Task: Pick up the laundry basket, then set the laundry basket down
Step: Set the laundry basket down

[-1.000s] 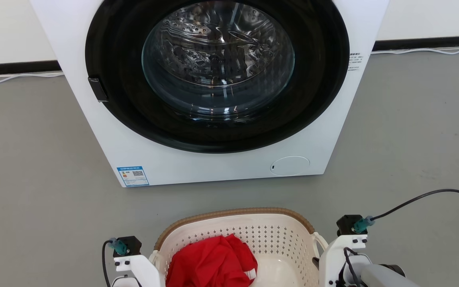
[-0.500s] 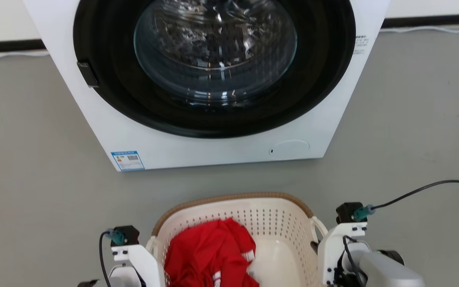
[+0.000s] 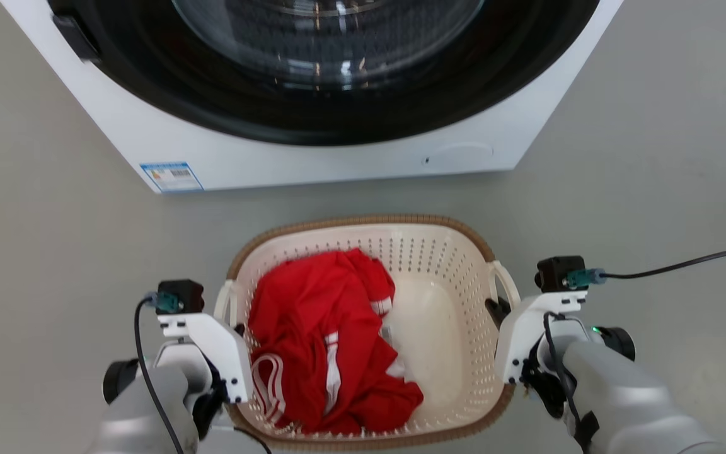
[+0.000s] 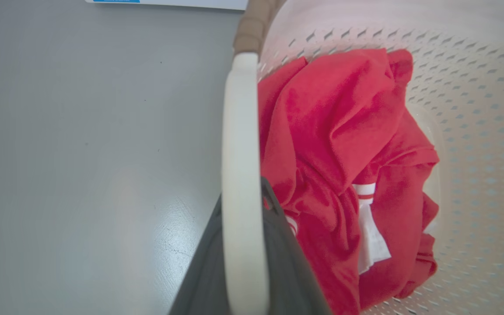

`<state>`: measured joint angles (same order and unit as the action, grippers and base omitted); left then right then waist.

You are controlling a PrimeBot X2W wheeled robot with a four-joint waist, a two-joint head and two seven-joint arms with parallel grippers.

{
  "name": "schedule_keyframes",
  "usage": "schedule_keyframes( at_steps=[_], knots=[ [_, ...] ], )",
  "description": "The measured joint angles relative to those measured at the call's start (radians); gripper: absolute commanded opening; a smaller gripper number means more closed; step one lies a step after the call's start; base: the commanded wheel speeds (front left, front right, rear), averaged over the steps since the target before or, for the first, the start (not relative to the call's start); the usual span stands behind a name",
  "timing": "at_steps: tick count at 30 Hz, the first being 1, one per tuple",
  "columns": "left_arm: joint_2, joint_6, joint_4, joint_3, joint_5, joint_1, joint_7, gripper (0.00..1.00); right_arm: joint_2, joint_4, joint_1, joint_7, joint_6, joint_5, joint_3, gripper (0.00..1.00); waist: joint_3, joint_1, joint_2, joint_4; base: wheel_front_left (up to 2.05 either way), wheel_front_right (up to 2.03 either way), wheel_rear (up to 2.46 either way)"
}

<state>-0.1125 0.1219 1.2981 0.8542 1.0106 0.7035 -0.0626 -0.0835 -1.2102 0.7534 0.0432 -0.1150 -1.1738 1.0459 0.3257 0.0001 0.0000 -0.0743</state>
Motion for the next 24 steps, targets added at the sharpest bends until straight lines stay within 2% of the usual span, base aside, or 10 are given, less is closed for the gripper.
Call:
schedule_keyframes(
  at_steps=[3,8,24],
  knots=[
    [-0.007,0.0,0.0,0.0,-0.007,0.027,-0.016,0.0,0.002,0.0,0.018,0.02,0.0,-0.011,-0.001,0.0,0.045,0.0,0.0,-0.002,0.0,0.0,0.0],
    [-0.013,-0.024,0.0,0.0,-0.01,0.075,-0.056,0.0,0.006,0.003,0.055,0.063,0.0,-0.023,-0.004,0.0,0.116,0.0,0.0,-0.005,0.0,0.0,0.0],
    [-0.017,-0.034,0.0,-0.001,-0.02,0.199,-0.124,0.0,-0.006,0.026,0.156,0.153,0.0,-0.05,0.003,0.0,0.303,0.0,0.0,0.011,0.0,0.0,0.0]
  ],
)
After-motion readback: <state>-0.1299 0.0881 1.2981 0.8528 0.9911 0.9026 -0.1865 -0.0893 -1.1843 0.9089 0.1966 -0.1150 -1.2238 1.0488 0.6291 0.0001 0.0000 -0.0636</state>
